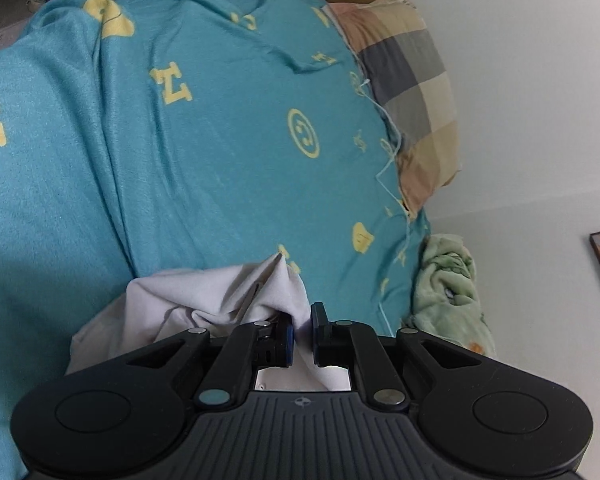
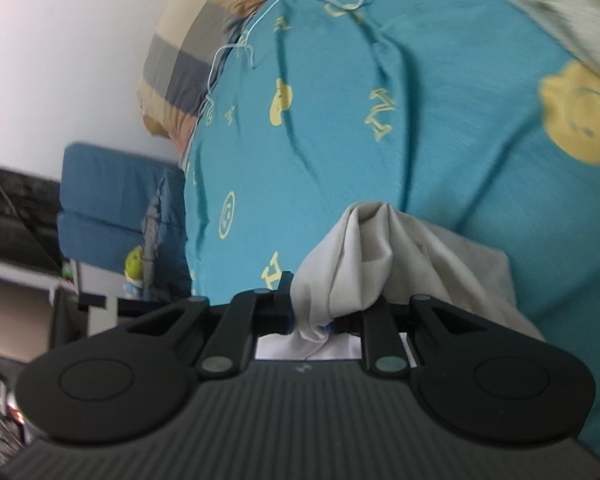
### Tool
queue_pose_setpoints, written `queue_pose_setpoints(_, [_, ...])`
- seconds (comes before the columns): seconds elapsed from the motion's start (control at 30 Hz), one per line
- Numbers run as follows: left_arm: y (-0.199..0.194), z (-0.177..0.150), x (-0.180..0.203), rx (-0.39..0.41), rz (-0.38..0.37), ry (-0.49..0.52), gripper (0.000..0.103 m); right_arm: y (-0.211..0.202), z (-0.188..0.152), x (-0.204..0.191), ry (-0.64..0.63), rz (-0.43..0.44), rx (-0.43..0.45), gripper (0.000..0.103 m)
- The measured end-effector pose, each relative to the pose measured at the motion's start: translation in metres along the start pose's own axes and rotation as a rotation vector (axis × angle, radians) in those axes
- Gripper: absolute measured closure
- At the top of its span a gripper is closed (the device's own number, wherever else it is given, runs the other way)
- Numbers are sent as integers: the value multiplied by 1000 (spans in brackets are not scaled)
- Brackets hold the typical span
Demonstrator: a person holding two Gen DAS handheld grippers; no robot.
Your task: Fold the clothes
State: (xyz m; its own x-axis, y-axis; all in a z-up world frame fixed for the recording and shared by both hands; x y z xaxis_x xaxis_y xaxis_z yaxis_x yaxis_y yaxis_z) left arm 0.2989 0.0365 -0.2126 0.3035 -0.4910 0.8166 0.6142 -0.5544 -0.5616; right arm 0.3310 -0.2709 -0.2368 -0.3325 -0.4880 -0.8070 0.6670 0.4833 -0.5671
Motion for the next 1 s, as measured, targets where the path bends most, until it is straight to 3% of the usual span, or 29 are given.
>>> queue_pose_setpoints(0.2, [7,4,-6,6,23,75,87,10,0,-1,-91,0,-10,80])
queue_pose_setpoints(0.23, [5,4,-5,8,21,91,77,9,-2,-4,-112,8,-4,72])
queue_pose_setpoints(0.27, [2,2,-2,14,24,117,61,7,-4,-8,-138,19,2,58])
queue_pose_setpoints(0.3, [-3,0,2,27,33,157,53,4,-6,-14,-171,30,9,49])
queue_pose_setpoints(0.33, [-7,-2,7,40,43,198,43,1,-8,-20,-208,41,22,33])
queue_pose_setpoints(0.37, [-11,-5,11,53,52,239,39,-2,-10,-27,-258,49,42,20])
queue_pose_setpoints(0.4, [-15,-7,16,65,63,284,37,-6,-11,-35,-311,55,63,17])
queue_pose_setpoints(0.5, [-18,-19,31,101,124,475,33,-16,-15,-56,-456,71,126,19])
queue_pose_setpoints(0.6, [-10,-31,36,124,203,629,32,-14,-13,-57,-555,15,162,19])
queue_pose_setpoints(0.67, [-2,-38,31,112,254,681,32,-3,-13,-52,-637,-77,152,19])
queue_pose_setpoints(0.77, [10,-47,25,82,308,738,34,10,-18,-37,-678,-148,96,20])
queue_pose_setpoints(0.83, [11,-51,25,89,333,771,34,7,-23,-34,-691,-154,92,20])
queue_pose_setpoints(1.0, [-11,-64,37,130,314,827,34,-33,-37,-53,-690,-95,190,20])
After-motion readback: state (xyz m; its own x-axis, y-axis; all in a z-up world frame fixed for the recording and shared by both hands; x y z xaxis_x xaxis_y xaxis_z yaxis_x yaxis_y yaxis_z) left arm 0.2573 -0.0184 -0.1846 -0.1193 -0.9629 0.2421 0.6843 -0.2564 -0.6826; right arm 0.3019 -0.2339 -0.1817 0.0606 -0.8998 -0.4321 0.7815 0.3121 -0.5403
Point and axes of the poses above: each gripper's, at about its wrist camera, not at the fingertips, and y roughly the way its jaws point, x to its right, z to its top, the point moved 10 cm from there along y, roughly the way its jaws point, and after that the axes turned 3 degrees about -x, right-handed, at the moved point
